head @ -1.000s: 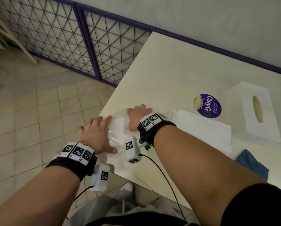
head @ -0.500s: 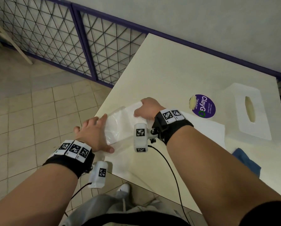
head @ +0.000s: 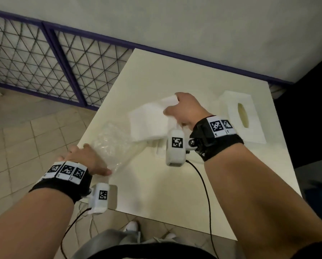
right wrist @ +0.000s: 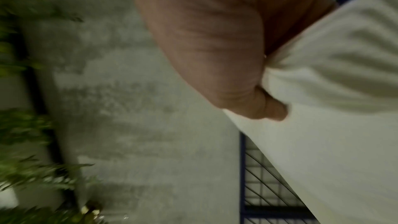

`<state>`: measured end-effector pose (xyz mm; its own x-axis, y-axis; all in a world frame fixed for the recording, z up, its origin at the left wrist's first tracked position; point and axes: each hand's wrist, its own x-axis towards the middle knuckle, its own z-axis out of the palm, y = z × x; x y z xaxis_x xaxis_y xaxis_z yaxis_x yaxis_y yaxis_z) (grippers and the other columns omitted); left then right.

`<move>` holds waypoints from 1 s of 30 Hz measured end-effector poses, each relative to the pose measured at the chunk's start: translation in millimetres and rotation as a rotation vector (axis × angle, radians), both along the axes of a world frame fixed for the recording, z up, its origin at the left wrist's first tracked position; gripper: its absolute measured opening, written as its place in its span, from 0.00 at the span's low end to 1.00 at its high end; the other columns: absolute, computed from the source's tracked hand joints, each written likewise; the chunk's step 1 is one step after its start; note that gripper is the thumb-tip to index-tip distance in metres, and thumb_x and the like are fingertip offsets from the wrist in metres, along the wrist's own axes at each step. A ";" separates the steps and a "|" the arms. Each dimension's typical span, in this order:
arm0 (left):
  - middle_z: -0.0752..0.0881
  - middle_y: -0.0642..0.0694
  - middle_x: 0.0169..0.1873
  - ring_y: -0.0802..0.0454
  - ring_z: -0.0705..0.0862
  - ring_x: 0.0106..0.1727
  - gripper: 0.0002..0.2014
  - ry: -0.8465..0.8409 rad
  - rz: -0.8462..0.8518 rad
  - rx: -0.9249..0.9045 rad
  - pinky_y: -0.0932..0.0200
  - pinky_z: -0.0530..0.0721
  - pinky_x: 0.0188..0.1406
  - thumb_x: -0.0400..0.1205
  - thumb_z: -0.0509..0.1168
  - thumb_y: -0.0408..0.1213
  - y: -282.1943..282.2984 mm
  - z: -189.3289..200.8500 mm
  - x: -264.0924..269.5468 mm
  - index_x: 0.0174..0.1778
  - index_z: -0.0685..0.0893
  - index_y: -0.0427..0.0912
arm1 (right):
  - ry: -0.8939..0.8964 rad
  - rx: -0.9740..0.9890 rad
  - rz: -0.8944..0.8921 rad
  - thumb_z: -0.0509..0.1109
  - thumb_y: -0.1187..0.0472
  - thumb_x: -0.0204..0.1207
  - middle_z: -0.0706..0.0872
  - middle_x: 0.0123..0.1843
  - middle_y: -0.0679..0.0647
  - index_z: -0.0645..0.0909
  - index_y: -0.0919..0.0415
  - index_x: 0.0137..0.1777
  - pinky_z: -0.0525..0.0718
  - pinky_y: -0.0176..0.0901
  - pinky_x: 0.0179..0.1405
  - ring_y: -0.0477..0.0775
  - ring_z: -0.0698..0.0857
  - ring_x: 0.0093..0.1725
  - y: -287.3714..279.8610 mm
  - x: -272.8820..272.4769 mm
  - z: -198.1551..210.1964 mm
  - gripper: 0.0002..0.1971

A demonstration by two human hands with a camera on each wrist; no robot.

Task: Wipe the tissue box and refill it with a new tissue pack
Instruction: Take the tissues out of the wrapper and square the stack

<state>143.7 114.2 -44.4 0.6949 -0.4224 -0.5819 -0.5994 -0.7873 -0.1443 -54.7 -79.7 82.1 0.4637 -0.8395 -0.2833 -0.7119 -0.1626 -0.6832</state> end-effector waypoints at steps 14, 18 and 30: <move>0.73 0.45 0.74 0.49 0.68 0.77 0.63 1.116 0.155 -1.197 0.48 0.69 0.75 0.57 0.86 0.45 -98.1 50.7 -88.0 0.82 0.51 0.49 | -0.088 -0.267 0.002 0.76 0.46 0.64 0.85 0.43 0.47 0.79 0.38 0.42 0.84 0.54 0.50 0.53 0.84 0.44 -4.1 -123.1 54.5 0.10; 0.87 0.39 0.61 0.40 0.84 0.64 0.35 1.245 0.187 -1.275 0.47 0.81 0.60 0.63 0.78 0.34 -116.6 50.4 -113.1 0.68 0.77 0.39 | -0.332 -0.103 -0.152 0.79 0.59 0.69 0.84 0.42 0.48 0.81 0.48 0.45 0.85 0.46 0.51 0.51 0.85 0.43 -3.3 -151.3 28.7 0.10; 0.79 0.52 0.32 0.54 0.75 0.32 0.17 0.828 0.244 -1.296 0.60 0.74 0.31 0.65 0.64 0.26 -128.8 16.3 -159.9 0.42 0.81 0.53 | -0.601 0.132 -0.543 0.66 0.86 0.60 0.87 0.53 0.55 0.79 0.51 0.44 0.84 0.52 0.50 0.56 0.84 0.50 3.1 -172.2 -84.4 0.27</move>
